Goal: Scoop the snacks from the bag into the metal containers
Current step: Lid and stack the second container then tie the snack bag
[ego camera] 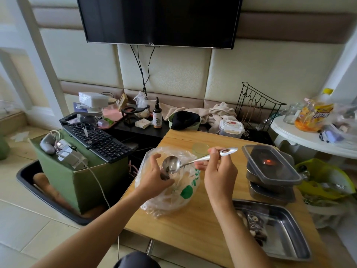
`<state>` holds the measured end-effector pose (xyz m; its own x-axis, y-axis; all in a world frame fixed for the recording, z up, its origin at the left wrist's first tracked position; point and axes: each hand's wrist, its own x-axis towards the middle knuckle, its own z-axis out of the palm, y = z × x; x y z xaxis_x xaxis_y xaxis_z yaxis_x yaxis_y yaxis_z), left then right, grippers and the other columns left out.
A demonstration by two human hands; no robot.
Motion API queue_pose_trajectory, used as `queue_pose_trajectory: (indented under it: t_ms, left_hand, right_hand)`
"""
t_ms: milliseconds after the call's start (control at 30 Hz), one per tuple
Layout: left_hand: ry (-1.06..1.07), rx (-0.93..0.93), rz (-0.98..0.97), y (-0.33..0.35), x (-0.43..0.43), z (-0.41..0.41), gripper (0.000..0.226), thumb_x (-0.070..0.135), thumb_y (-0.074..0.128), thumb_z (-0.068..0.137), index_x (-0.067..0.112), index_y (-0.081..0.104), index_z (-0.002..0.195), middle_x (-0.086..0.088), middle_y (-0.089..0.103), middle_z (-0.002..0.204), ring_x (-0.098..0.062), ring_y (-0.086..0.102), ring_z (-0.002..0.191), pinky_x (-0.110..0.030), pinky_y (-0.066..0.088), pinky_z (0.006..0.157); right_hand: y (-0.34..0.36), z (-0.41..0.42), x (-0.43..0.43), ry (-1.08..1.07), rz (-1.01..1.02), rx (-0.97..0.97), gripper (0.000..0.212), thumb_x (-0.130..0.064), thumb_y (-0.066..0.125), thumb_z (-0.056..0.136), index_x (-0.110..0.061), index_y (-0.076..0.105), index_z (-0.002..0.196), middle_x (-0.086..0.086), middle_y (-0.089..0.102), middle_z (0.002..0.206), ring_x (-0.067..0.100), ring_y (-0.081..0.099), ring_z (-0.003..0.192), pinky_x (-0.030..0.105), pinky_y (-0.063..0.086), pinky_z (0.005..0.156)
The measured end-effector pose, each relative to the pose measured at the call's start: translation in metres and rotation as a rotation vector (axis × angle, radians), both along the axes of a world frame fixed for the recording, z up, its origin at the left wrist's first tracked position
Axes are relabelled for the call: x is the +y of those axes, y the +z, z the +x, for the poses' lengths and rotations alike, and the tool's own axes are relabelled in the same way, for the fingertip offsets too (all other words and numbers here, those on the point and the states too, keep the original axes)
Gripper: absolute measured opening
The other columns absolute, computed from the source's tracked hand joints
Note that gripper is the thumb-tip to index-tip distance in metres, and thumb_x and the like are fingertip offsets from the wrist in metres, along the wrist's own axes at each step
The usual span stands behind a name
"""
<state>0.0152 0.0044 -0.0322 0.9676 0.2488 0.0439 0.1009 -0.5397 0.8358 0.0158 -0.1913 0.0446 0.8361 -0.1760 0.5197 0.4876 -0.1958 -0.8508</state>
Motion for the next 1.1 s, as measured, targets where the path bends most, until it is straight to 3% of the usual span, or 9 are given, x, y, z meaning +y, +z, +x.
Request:
queue_pose_trajectory:
  t_ms: [100, 233, 367, 500, 633, 767, 867, 967, 1100]
  left_hand:
    - [0.040, -0.081, -0.049, -0.001, 0.000, 0.003, 0.091, 0.013, 0.081, 0.084, 0.025, 0.019, 0.149, -0.012, 0.064, 0.109, -0.010, 0.067, 0.073, -0.017, 0.052, 0.062]
    - [0.086, -0.161, -0.114, -0.004, 0.001, 0.007, 0.085, 0.025, 0.082, 0.082, 0.044, 0.020, 0.138, -0.017, 0.063, 0.112, -0.012, 0.064, 0.072, -0.023, 0.052, 0.062]
    - [0.093, -0.204, -0.130, -0.005, 0.001, 0.008, 0.078, 0.026, 0.082, 0.085, 0.043, 0.021, 0.132, -0.016, 0.067, 0.099, -0.017, 0.068, 0.072, -0.027, 0.056, 0.061]
    - [0.071, -0.216, -0.156, 0.001, -0.002, 0.005, 0.080, 0.019, 0.079, 0.089, 0.027, 0.020, 0.142, -0.008, 0.064, 0.088, -0.002, 0.059, 0.059, -0.020, 0.050, 0.055]
    - [0.051, -0.183, -0.188, 0.002, -0.002, 0.005, 0.078, 0.012, 0.074, 0.092, 0.023, 0.019, 0.147, -0.001, 0.068, 0.086, 0.000, 0.060, 0.061, -0.022, 0.051, 0.061]
    - [0.090, -0.167, -0.143, 0.006, 0.000, 0.002, 0.052, 0.018, 0.065, 0.099, 0.020, 0.032, 0.140, -0.002, 0.069, 0.105, -0.008, 0.064, 0.068, -0.021, 0.052, 0.060]
    - [0.132, -0.191, -0.052, 0.007, 0.002, -0.002, 0.027, 0.024, 0.060, 0.102, 0.020, 0.048, 0.125, 0.006, 0.066, 0.107, -0.011, 0.066, 0.067, -0.034, 0.060, 0.065]
    - [0.108, -0.233, -0.049, 0.007, 0.001, -0.004, 0.031, 0.023, 0.059, 0.102, 0.023, 0.039, 0.126, 0.004, 0.068, 0.097, -0.011, 0.065, 0.068, -0.034, 0.054, 0.065]
    - [0.042, -0.260, -0.022, 0.009, -0.003, -0.006, 0.042, 0.022, 0.064, 0.100, 0.028, 0.029, 0.122, 0.005, 0.069, 0.096, -0.006, 0.061, 0.068, -0.027, 0.050, 0.067]
  right_hand:
    - [0.001, -0.004, 0.008, 0.119, -0.126, -0.240, 0.018, -0.011, 0.047, 0.110, -0.004, 0.063, 0.106, 0.001, 0.070, 0.080, 0.004, 0.072, 0.065, 0.018, 0.058, 0.057]
    - [0.002, -0.009, 0.013, 0.299, -0.317, -0.507, 0.018, -0.013, 0.047, 0.109, -0.003, 0.062, 0.109, 0.005, 0.065, 0.092, 0.012, 0.071, 0.075, 0.026, 0.059, 0.061]
    - [0.005, -0.013, 0.013, 0.344, -0.351, -0.547, 0.027, -0.020, 0.044, 0.111, -0.003, 0.065, 0.112, 0.005, 0.063, 0.099, 0.018, 0.071, 0.080, 0.031, 0.059, 0.065]
    - [0.007, -0.010, 0.007, 0.386, -0.394, -0.541, 0.023, -0.018, 0.048, 0.109, -0.005, 0.066, 0.113, 0.004, 0.064, 0.098, 0.019, 0.071, 0.081, 0.032, 0.058, 0.066]
    - [0.006, -0.003, 0.004, 0.229, -0.332, -0.524, 0.021, -0.013, 0.048, 0.109, -0.003, 0.066, 0.108, 0.005, 0.067, 0.092, 0.016, 0.071, 0.075, 0.029, 0.058, 0.061]
    - [-0.007, 0.010, 0.002, -0.044, -0.155, -0.235, 0.015, -0.015, 0.048, 0.110, -0.008, 0.062, 0.110, -0.002, 0.071, 0.082, 0.000, 0.072, 0.068, 0.016, 0.057, 0.060]
    - [-0.016, 0.014, 0.000, -0.080, 0.085, 0.254, 0.020, -0.028, 0.046, 0.110, -0.015, 0.058, 0.102, 0.002, 0.076, 0.083, 0.006, 0.075, 0.068, 0.027, 0.061, 0.066]
    - [-0.029, 0.018, 0.004, -0.039, 0.356, 0.629, 0.023, -0.030, 0.043, 0.111, -0.013, 0.055, 0.100, -0.001, 0.072, 0.086, 0.019, 0.078, 0.069, 0.040, 0.062, 0.075]
    - [-0.047, 0.023, 0.012, -0.042, 0.293, 0.799, 0.031, -0.031, 0.044, 0.109, -0.006, 0.060, 0.101, 0.002, 0.073, 0.059, 0.027, 0.075, 0.071, 0.048, 0.061, 0.081]
